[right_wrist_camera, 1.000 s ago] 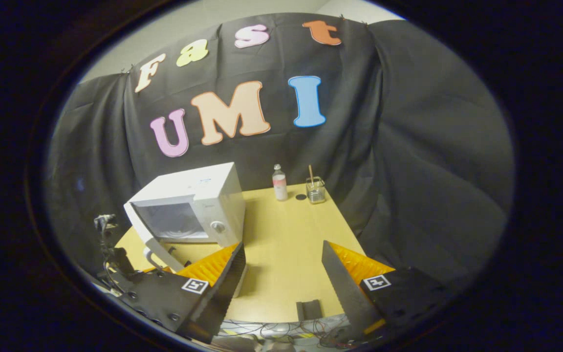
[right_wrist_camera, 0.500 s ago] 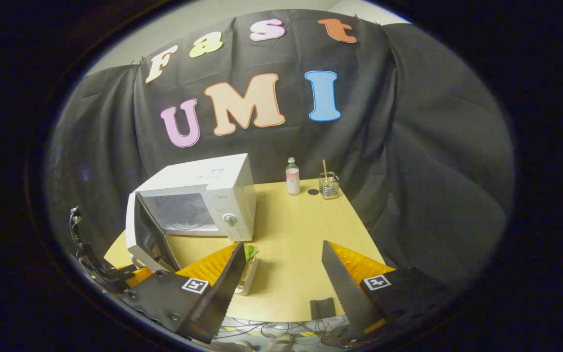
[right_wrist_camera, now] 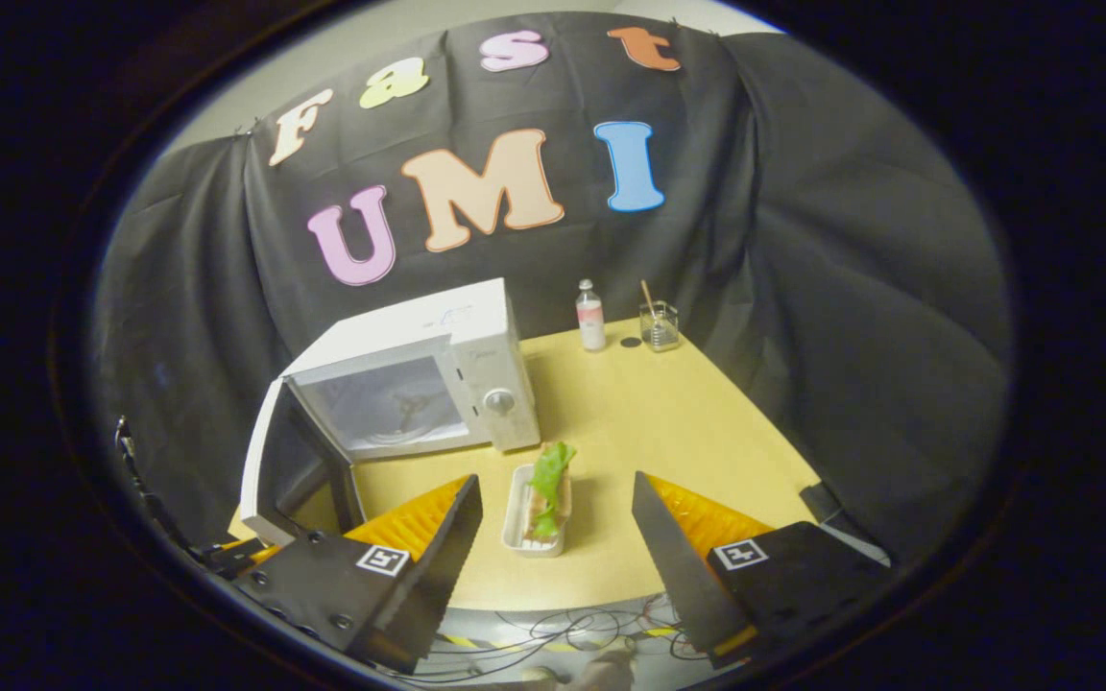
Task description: Open the microwave oven with the left hand, put the food in, and close the microwave oven.
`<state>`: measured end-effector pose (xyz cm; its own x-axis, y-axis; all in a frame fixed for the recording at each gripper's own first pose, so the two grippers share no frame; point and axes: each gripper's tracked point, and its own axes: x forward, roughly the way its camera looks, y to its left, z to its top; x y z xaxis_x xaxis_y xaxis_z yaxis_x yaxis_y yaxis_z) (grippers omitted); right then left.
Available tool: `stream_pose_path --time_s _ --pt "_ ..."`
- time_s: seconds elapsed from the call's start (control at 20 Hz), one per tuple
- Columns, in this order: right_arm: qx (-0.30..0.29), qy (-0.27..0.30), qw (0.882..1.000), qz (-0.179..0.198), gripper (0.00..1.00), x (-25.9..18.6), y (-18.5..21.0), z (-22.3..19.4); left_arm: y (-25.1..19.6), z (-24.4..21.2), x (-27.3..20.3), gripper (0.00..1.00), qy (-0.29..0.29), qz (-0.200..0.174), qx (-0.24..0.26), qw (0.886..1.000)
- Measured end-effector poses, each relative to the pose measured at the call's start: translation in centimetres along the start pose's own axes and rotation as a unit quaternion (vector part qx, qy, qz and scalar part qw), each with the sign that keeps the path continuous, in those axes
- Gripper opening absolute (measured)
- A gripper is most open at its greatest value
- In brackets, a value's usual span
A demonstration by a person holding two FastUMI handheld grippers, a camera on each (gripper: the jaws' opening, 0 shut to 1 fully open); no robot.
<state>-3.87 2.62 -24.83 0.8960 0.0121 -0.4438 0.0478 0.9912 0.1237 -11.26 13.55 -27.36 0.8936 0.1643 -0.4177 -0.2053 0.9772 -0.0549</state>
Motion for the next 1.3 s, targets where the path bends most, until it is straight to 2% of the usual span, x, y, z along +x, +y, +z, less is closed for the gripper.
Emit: stream_pose_path --time_s 0.05,0.1,0.3,0.35,0.4,0.45,0.55,0.6,0.65,0.7,0.75,0.8,0.85,1.05,1.15,1.2,1.3 --pt "0.003 0.002 1.0 -0.003 0.92 -0.3 0.5 -0.3 1.0 -0.1 -0.4 0.92 0.0 0.002 -0.001 1.0" --pt "0.005 0.002 1.0 -0.006 0.99 -0.7 0.8 -0.6 2.0 -0.3 -0.7 0.92 0.001 0.004 -0.002 1.0" --pt "0.005 -0.001 1.0 -0.017 0.99 -1.8 1.9 -1.3 6.2 -0.1 -1.8 0.92 -0.002 0.022 -0.017 1.0" --pt "0.006 -0.001 1.0 -0.018 0.92 -2.1 2.1 -1.4 7.1 0.0 -2.2 0.92 -0.003 0.029 -0.021 0.999" --pt "0.006 0.004 1.0 -0.018 0.92 -2.4 2.4 -1.6 8.0 0.2 -2.6 0.92 -0.006 0.037 -0.025 0.999" --pt "0.006 0.012 1.0 -0.016 0.99 -2.5 2.7 -2.0 8.9 0.5 -3.1 0.92 -0.009 0.044 -0.029 0.999" --pt "0.004 0.017 1.0 -0.017 0.99 -3.1 2.9 -2.2 10.5 1.3 -4.4 0.92 -0.018 0.054 -0.042 0.997" --pt "0.002 0.023 1.0 -0.018 0.92 -3.2 2.9 -2.5 11.1 1.9 -4.9 0.87 -0.026 0.06 -0.046 0.997" --pt "0.002 0.03 0.999 -0.017 0.92 -3.1 3.1 -2.8 11.8 2.6 -5.5 0.87 -0.036 0.068 -0.047 0.996" --pt "0.003 0.036 0.999 -0.015 0.99 -3.2 3.1 -3.0 12.4 3.4 -6.1 0.92 -0.046 0.075 -0.049 0.995" --pt "0.005 0.042 0.999 -0.012 0.99 -3.1 3.3 -3.2 12.7 4.3 -6.6 0.91 -0.055 0.08 -0.049 0.994" --pt "0.008 0.048 0.999 -0.008 0.99 -3.0 3.6 -3.5 12.9 5.2 -7.0 0.87 -0.064 0.082 -0.048 0.993" --pt "0.011 0.059 0.998 -0.002 0.99 -2.8 3.8 -3.8 12.9 6.1 -7.3 0.91 -0.073 0.084 -0.044 0.993" --pt "0.032 0.103 0.994 0.024 0.98 -0.4 4.3 -5.2 12.2 9.7 -7.7 0.91 -0.114 0.095 -0.03 0.988" --pt "0.055 0.124 0.99 0.038 0.98 1.5 4.3 -5.6 11.5 11.7 -7.7 0.96 -0.133 0.102 -0.022 0.986" --pt "0.069 0.137 0.987 0.044 0.92 2.6 4.4 -5.8 11.2 12.4 -7.6 0.97 -0.141 0.11 -0.016 0.984" --pt "0.096 0.162 0.981 0.052 0.92 5.0 4.0 -5.8 10.4 14.0 -7.5 0.95 -0.153 0.121 -0.01 0.981"
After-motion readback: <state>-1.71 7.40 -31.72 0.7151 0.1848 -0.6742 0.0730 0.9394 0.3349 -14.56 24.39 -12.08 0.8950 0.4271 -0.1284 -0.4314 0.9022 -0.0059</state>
